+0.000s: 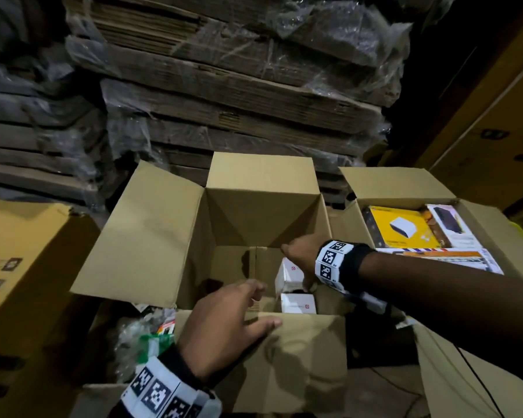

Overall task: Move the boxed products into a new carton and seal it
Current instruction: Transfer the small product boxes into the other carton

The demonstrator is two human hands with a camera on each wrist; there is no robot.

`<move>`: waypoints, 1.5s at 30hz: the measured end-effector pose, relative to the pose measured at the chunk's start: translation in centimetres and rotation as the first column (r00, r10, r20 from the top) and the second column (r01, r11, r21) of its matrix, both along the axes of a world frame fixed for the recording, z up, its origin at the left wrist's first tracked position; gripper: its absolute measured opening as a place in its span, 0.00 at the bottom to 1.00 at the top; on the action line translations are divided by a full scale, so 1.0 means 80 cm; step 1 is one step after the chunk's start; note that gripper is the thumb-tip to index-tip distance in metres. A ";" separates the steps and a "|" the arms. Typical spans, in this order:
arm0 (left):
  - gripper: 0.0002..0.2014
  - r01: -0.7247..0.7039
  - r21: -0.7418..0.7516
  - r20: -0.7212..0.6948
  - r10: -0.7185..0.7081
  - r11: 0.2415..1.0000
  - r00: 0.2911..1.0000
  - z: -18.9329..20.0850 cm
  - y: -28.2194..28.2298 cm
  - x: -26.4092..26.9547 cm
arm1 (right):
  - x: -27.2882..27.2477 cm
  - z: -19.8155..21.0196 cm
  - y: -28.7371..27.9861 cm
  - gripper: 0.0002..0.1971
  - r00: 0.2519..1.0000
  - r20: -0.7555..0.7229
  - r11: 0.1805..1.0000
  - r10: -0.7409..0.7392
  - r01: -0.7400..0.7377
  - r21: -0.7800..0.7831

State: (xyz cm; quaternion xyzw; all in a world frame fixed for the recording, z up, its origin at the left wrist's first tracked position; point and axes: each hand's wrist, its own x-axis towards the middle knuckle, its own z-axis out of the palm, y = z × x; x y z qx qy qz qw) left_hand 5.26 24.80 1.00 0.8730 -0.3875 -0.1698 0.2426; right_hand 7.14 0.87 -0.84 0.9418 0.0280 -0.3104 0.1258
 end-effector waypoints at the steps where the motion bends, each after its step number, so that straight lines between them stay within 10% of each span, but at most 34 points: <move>1: 0.31 0.006 0.008 0.001 -0.006 1.000 1.000 0.000 -0.001 0.001 | 0.001 -0.003 0.003 0.36 1.000 -0.029 1.000 0.012 -0.013 -0.011; 12: 0.31 0.023 0.025 -0.037 -0.022 0.999 0.999 0.005 -0.003 0.002 | 0.003 -0.036 -0.008 0.17 0.975 -0.204 0.994 0.084 -0.095 -0.045; 22: 0.35 0.062 -0.006 -0.089 -0.062 0.998 0.994 -0.002 -0.011 0.009 | -0.026 0.041 -0.016 0.15 0.958 0.258 0.967 -0.124 0.058 0.248; 29: 0.28 0.116 -0.119 -0.050 -0.123 0.986 0.991 0.018 -0.045 0.003 | -0.147 0.095 -0.064 0.16 0.617 0.529 0.710 -0.582 0.070 0.700; 34: 0.25 0.159 -0.254 -0.010 -0.167 0.954 0.986 0.035 -0.089 -0.017 | -0.254 0.074 -0.161 0.09 0.363 0.499 0.614 -0.787 0.380 0.692; 38: 0.19 0.197 -0.320 -0.015 -0.213 0.927 0.977 0.037 -0.126 -0.040 | -0.324 0.066 -0.218 0.05 0.434 0.413 0.591 -0.801 0.686 0.424; 45: 0.22 0.240 -0.327 -0.015 -0.259 0.914 0.966 0.031 -0.173 -0.063 | -0.348 0.049 -0.259 0.14 0.596 0.254 0.644 -0.762 0.739 0.197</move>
